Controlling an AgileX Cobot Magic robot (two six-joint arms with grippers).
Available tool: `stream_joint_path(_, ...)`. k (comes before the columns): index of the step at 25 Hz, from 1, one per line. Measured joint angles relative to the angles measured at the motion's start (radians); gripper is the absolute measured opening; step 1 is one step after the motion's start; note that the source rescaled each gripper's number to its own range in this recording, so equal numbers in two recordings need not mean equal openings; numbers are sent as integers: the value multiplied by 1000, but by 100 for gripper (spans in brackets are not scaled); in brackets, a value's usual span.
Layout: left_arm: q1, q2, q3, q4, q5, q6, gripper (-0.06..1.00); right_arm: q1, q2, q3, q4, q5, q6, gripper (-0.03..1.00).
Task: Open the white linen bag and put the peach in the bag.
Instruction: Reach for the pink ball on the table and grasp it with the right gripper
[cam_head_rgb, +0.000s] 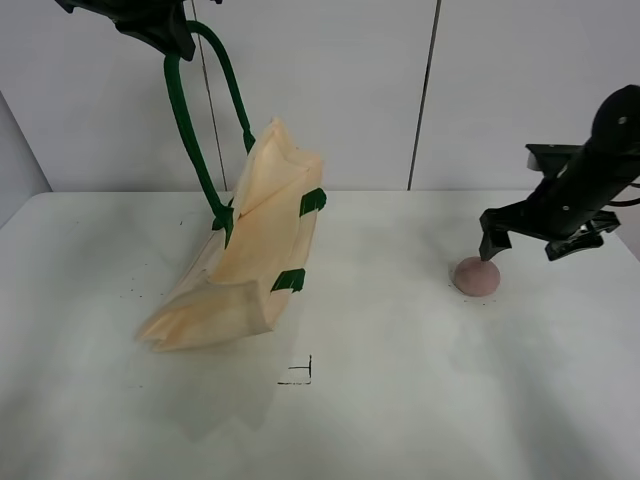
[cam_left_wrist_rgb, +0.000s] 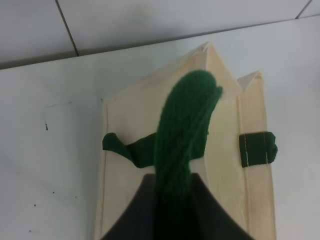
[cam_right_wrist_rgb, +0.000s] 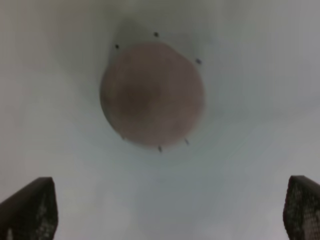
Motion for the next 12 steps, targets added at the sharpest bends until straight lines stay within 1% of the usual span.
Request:
stream_joint_path(4, 0, 0, 0, 0, 0, 0, 0, 30, 116, -55, -1, -23, 1, 100)
stream_joint_path(12, 0, 0, 0, -1, 0, 0, 0, 30, 211, -59, -23, -98, 30, 100)
